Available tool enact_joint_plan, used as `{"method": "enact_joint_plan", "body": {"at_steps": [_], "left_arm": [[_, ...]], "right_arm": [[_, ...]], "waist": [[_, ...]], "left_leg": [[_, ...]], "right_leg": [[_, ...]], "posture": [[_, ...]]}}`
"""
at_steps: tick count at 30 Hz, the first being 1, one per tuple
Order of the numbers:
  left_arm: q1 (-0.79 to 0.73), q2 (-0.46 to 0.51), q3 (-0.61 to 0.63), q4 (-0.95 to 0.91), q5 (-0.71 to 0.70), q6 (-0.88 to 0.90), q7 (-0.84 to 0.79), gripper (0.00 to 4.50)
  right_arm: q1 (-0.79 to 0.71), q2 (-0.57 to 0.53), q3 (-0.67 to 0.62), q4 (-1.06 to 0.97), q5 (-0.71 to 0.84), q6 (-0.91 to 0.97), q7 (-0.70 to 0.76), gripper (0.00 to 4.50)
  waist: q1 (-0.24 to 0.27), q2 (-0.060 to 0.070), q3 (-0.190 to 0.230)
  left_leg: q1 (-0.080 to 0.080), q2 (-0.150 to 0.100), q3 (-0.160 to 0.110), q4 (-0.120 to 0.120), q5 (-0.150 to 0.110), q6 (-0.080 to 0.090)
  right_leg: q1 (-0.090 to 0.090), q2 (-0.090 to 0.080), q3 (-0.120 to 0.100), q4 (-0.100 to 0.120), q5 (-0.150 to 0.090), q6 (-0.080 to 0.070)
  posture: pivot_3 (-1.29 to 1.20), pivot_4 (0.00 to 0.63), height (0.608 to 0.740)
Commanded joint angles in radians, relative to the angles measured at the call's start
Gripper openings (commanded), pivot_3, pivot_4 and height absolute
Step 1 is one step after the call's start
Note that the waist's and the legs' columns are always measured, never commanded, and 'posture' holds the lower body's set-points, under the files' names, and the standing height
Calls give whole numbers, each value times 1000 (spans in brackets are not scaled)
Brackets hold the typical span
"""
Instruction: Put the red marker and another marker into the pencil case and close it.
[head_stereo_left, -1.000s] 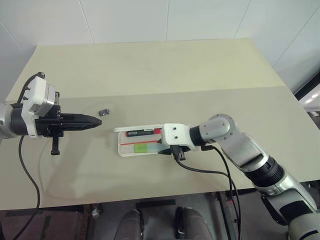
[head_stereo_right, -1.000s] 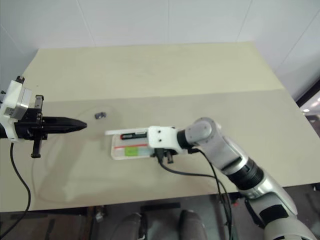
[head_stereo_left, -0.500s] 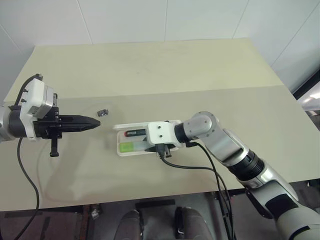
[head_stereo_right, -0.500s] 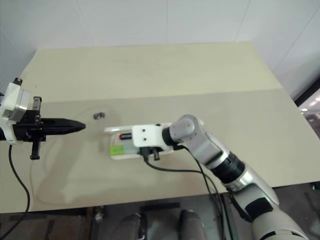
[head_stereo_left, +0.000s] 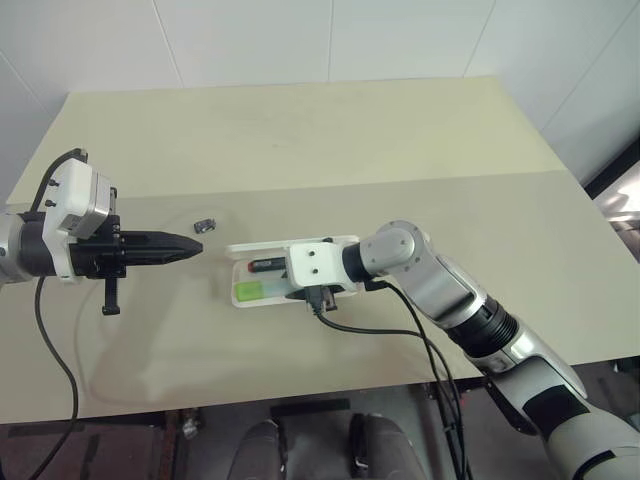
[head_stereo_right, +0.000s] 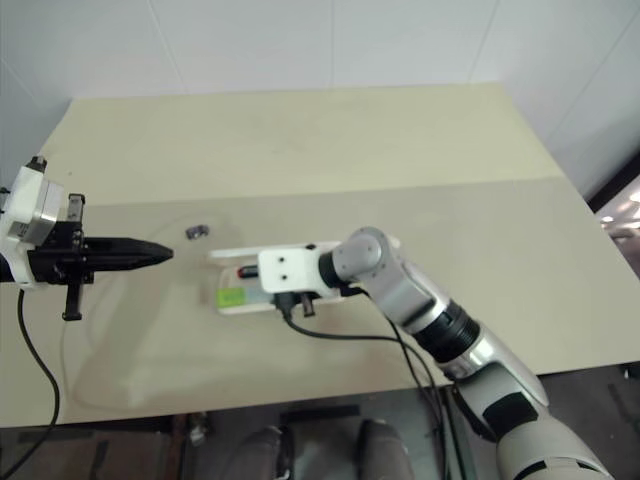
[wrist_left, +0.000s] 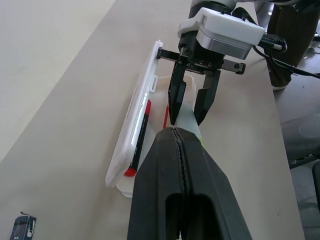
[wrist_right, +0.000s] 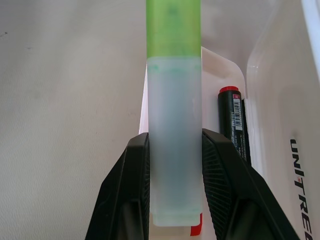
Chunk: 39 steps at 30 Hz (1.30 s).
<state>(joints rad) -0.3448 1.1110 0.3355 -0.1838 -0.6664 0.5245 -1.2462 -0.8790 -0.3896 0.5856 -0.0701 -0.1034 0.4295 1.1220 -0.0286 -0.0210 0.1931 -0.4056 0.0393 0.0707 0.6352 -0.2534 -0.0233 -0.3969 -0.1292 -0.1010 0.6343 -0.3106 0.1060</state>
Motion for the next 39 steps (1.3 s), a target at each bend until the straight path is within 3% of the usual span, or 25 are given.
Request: {"method": "enact_joint_plan", "body": {"at_steps": [1,7,15,20,31,39], "left_arm": [[-9,2,27,-19,-13,0,5,0],[-13,2,24,-19,-14,1,6,0],[-12,1,24,-20,-14,1,8,0],[-9,2,29,-22,-19,8,12,0],[14,-14,71,-22,-40,59,54,0],[78,-17,115,19,-6,56,95,0]], "right_arm": [[-5,0,7,-7,-7,-11,12,1073],[9,7,7,-18,-15,-6,11,3091],[23,11,-1,-35,-5,-4,15,3091],[33,-9,-71,-89,87,58,60,3091],[53,-114,-284,-276,397,346,121,3091],[96,-249,-331,-308,439,370,86,3091]], "waist": [[0,0,0],[0,0,0],[0,0,0],[1,0,0],[1,0,0],[2,0,0]], "left_leg": [[0,0,0,0,0,0],[0,0,0,0,0,0],[0,0,0,0,0,0],[0,0,0,0,0,0],[0,0,0,-1,0,0],[0,0,0,-1,0,0]], "right_leg": [[0,0,0,0,0,0],[0,0,0,0,0,0],[0,0,0,-1,0,0],[0,0,0,-1,0,0],[0,0,0,-1,0,0],[0,0,0,-1,0,0]], "posture": [[0,150,740],[0,150,740],[0,150,740],[0,150,740],[0,150,740],[0,150,740]]}}
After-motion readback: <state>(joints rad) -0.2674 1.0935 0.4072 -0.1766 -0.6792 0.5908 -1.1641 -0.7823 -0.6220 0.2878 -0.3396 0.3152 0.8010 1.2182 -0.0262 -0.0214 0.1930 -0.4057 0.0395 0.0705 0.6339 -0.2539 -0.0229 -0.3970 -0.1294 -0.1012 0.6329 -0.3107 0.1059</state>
